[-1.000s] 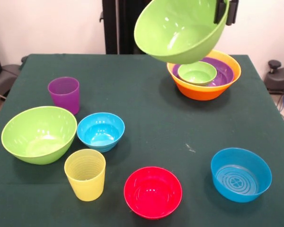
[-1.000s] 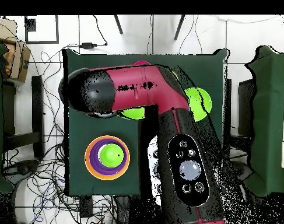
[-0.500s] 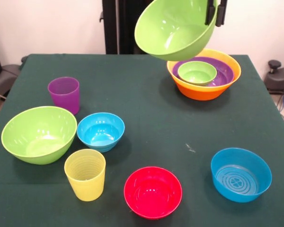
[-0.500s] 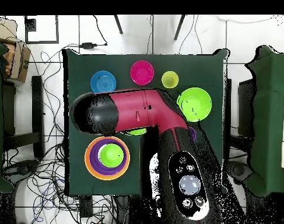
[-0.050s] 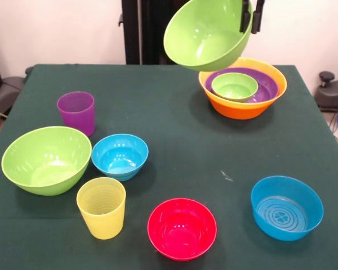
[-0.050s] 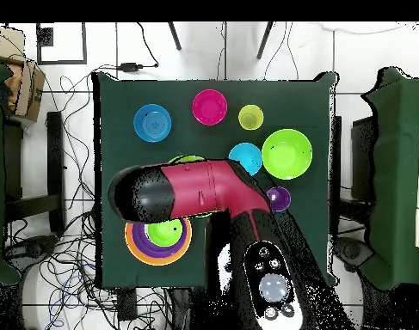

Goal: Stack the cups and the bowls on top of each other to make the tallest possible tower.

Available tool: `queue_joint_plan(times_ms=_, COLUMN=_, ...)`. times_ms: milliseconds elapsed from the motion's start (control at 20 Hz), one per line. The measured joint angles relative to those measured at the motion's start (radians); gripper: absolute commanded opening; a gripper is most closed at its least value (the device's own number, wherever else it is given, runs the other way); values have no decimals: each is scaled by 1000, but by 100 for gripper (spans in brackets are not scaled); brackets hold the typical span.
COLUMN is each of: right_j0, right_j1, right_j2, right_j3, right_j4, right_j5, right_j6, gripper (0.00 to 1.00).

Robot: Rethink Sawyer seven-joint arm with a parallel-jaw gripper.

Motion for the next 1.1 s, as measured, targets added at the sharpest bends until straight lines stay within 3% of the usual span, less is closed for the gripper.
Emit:
queue_joint_plan(times_ms=500, right_j0=14, right_j1=-26, right_j2=-10, right_j3=104, right_j4=1, right_j5=-89, right_j6=0, gripper=0)
queue_joint_plan(times_ms=1100, right_j0=110, right_j1=-26, right_j2=-61, right_j3=186, right_j4=17, right_j5=-184, right_j6=28, gripper=0)
